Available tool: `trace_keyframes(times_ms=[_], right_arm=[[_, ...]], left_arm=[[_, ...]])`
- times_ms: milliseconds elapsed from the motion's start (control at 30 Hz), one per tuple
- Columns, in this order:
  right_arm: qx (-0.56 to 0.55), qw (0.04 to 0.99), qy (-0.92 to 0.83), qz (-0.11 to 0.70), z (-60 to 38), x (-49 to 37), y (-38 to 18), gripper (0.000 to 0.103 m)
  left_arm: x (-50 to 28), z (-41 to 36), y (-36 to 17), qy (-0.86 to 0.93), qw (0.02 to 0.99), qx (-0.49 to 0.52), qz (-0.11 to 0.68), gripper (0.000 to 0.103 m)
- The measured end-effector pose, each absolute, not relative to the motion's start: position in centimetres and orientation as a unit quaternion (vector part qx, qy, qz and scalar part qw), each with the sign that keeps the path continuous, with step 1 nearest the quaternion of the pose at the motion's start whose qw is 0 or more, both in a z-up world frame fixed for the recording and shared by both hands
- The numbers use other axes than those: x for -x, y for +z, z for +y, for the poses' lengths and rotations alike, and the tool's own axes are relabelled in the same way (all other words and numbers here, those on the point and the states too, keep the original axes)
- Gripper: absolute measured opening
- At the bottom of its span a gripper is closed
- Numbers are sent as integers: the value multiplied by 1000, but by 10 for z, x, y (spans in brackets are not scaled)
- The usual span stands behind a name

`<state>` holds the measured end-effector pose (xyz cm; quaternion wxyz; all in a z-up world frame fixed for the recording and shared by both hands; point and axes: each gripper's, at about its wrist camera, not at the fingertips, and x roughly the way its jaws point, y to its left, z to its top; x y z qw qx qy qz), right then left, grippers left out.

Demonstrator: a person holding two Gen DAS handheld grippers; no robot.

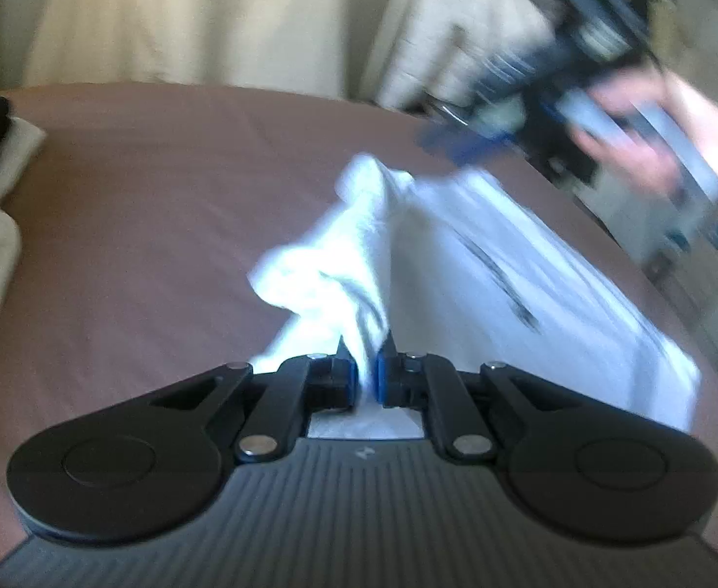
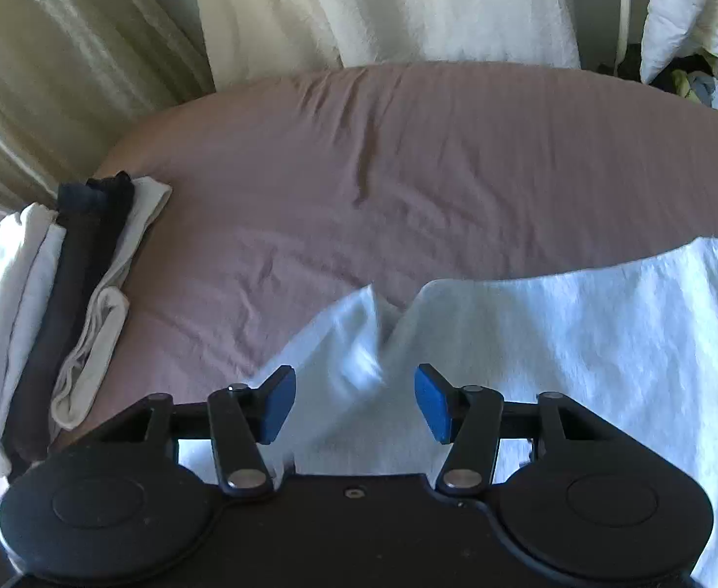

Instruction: Fold clothes

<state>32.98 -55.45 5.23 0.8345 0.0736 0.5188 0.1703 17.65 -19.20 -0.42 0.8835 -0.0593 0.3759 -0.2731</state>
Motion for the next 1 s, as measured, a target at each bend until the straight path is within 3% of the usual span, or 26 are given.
trace_keyframes(times_ms=[133, 233, 367, 533, 667, 800, 900, 1000], right_arm=[[-76, 832, 181, 520, -553, -318, 44, 61], [-69, 823, 178, 536, -550, -310, 27, 61], [-34, 810, 185, 555, -540, -302, 3, 61], [-4, 811, 182, 556, -535, -308, -18, 62], [20, 822, 176, 541, -535, -316, -30, 63], [64, 839, 156, 517, -535, -312, -39, 61], [42, 840, 173, 512, -543, -296, -38, 5], [24, 854, 202, 478, -554, -265, -27, 4]], left_arm=[[-155, -222, -43, -255, 844, 1, 473, 8], [-147, -229, -49, -250, 839, -18, 482, 11], [-145, -228, -30, -285, 824, -6, 490, 45], [-144, -208, 4, -284, 837, 21, 468, 46], [-181, -191, 34, -202, 892, 14, 403, 62], [-236, -194, 14, -197, 880, 40, 430, 65], [-264, -209, -13, -199, 873, 66, 440, 65], [-267, -218, -26, -210, 876, 73, 429, 62]])
